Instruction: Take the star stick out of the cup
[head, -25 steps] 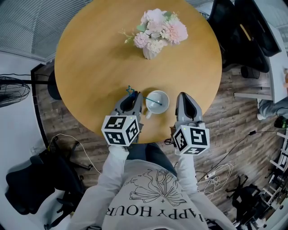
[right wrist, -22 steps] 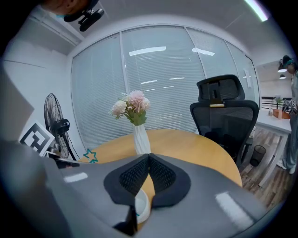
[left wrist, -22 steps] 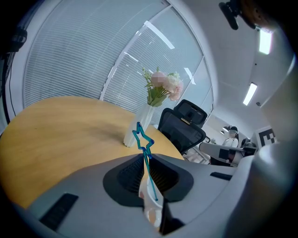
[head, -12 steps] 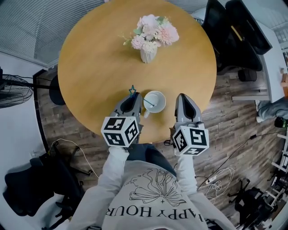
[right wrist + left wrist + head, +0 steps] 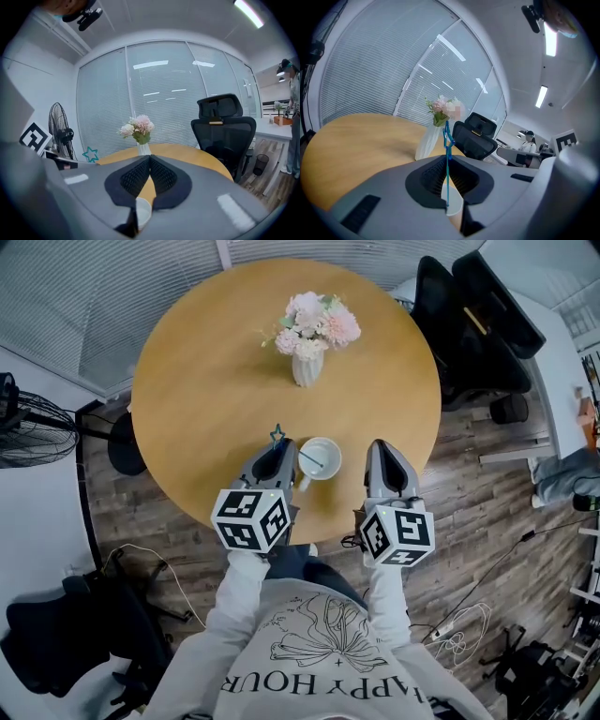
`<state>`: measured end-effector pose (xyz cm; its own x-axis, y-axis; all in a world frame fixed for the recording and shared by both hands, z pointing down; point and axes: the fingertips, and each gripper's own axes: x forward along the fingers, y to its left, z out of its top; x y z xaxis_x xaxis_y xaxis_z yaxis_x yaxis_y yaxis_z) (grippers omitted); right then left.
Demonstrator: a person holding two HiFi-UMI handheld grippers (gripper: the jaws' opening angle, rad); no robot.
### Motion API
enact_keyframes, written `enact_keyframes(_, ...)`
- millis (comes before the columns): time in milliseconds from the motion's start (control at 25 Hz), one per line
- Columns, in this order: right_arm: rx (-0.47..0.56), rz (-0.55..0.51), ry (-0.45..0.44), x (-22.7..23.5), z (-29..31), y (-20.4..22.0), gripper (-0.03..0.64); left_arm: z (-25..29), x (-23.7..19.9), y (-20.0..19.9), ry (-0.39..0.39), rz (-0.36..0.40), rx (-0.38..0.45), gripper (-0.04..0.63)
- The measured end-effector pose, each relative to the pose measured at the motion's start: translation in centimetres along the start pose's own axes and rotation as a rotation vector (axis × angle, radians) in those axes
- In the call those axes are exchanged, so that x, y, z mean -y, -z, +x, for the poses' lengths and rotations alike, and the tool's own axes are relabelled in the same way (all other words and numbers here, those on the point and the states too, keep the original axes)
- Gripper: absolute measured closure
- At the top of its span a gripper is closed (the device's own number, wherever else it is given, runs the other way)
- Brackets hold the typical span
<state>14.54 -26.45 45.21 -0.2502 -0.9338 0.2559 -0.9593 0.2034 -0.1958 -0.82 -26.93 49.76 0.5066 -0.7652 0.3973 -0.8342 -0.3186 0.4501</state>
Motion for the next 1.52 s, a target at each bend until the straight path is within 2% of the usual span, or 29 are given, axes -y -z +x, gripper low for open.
enact_keyframes(760, 0.131, -0.041, -0.049, -2.8, -3.4, -5.4, 0.606, -5.7, 3.4, -5.1, 0.014, 0.066, 0.151, 0.574)
enact_keyframes(1520, 0.231, -0.051, -0.081, -4.0, -4.8, -9.7, 0.606, -10.0, 4.6, -9.7, -0.022, 0.124, 0.287, 0.574)
